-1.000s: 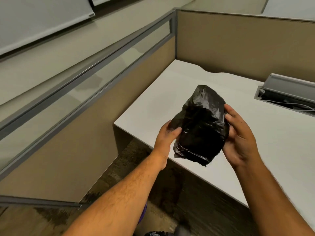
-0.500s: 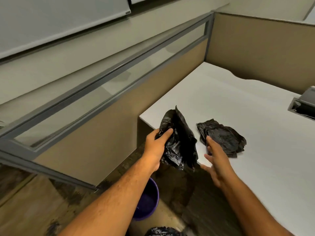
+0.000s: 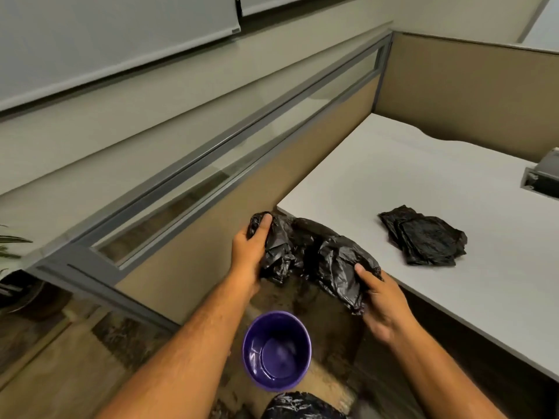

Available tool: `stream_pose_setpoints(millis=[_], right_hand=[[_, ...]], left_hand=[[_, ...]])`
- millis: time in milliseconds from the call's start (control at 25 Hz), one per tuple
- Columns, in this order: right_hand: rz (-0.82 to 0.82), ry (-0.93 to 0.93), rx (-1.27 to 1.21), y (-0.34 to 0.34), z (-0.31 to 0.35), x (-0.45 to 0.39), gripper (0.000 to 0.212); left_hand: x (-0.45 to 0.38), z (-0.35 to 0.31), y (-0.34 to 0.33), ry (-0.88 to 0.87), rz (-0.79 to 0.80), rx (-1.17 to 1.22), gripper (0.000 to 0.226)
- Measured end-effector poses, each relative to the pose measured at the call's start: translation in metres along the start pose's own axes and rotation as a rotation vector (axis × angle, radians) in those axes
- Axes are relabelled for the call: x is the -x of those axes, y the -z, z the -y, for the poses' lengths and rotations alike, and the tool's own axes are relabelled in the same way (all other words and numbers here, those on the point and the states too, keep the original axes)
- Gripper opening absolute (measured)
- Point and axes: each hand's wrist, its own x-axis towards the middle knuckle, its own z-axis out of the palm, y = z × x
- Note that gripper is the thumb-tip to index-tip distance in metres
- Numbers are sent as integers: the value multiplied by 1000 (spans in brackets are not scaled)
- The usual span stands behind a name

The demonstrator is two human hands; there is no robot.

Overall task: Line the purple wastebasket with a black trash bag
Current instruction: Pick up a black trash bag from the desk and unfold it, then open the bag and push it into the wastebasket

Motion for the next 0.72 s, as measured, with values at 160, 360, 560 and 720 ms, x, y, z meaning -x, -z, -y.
stream_pose_setpoints(millis=[160, 360, 560, 720], right_hand=[[-165, 14, -49, -3, -15, 6, 44], [-319, 1, -13, 18, -23, 15, 44], [-631, 323, 830, 12, -63, 43, 56], [-9, 524, 946, -75, -82, 77, 57]], left_hand=[[-16, -12, 75, 69, -18, 39, 54], [-31, -22, 137, 245, 153, -14, 79], [-12, -24, 139, 339, 276, -50, 35], [12, -10, 109, 165, 498, -290, 28]])
